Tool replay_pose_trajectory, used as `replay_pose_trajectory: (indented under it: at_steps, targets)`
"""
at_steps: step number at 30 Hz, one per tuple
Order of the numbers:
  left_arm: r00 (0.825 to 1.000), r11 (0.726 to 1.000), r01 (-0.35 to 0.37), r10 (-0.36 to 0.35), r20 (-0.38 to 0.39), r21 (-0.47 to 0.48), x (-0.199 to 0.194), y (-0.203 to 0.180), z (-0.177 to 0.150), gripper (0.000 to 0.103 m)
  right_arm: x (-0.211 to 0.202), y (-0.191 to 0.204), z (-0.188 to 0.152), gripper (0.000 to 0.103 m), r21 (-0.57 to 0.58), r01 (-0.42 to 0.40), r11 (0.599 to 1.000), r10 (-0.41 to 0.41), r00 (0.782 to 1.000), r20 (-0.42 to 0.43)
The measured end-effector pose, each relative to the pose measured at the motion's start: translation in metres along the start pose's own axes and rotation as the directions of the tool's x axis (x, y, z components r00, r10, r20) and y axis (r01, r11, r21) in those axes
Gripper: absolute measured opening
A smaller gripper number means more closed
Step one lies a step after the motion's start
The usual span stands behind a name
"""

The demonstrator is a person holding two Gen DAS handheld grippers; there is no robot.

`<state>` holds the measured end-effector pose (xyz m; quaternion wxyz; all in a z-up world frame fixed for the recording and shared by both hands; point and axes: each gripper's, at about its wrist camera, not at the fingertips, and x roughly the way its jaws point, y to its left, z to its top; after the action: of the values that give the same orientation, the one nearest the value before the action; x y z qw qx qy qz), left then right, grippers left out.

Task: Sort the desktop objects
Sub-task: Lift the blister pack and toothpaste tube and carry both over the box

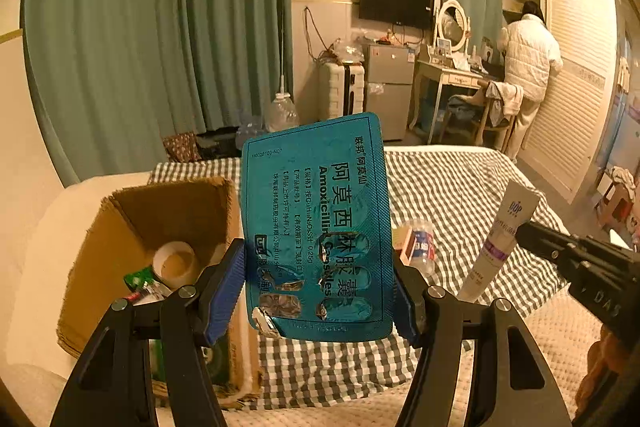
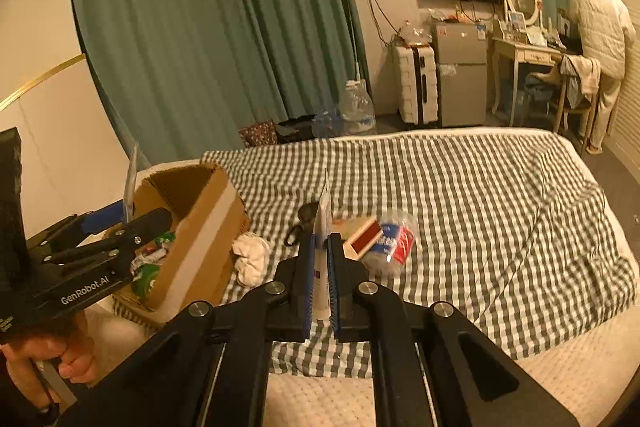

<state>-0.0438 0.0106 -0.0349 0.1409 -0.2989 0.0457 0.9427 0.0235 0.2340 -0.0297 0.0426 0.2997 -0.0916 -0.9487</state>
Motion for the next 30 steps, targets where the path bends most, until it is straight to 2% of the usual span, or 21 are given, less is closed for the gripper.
replay_pose_trajectory:
  at_steps: [8, 13, 30]
  targets:
    - [0.999, 1.000, -0.019, 0.019, 0.028, -0.006, -0.014, 0.026, 0.012, 0.066, -0.010, 0.020, 0.021, 0.006, -0.022, -0.018, 1.000, 0.019, 0.999, 0.026]
    - [0.999, 0.999, -0.031, 0.032, 0.041, -0.019, -0.022, 0.047, 0.015, 0.066, -0.009, 0.047, 0.026, 0.006, -0.050, -0.035, 0.998, 0.036, 0.999, 0.021]
    - [0.993, 0.992, -0.114, 0.116, 0.029, -0.044, -0.026, 0.112, 0.003, 0.066, 0.022, 0.129, 0.034, 0.006, -0.133, -0.120, 0.984, 0.121, 0.993, -0.006]
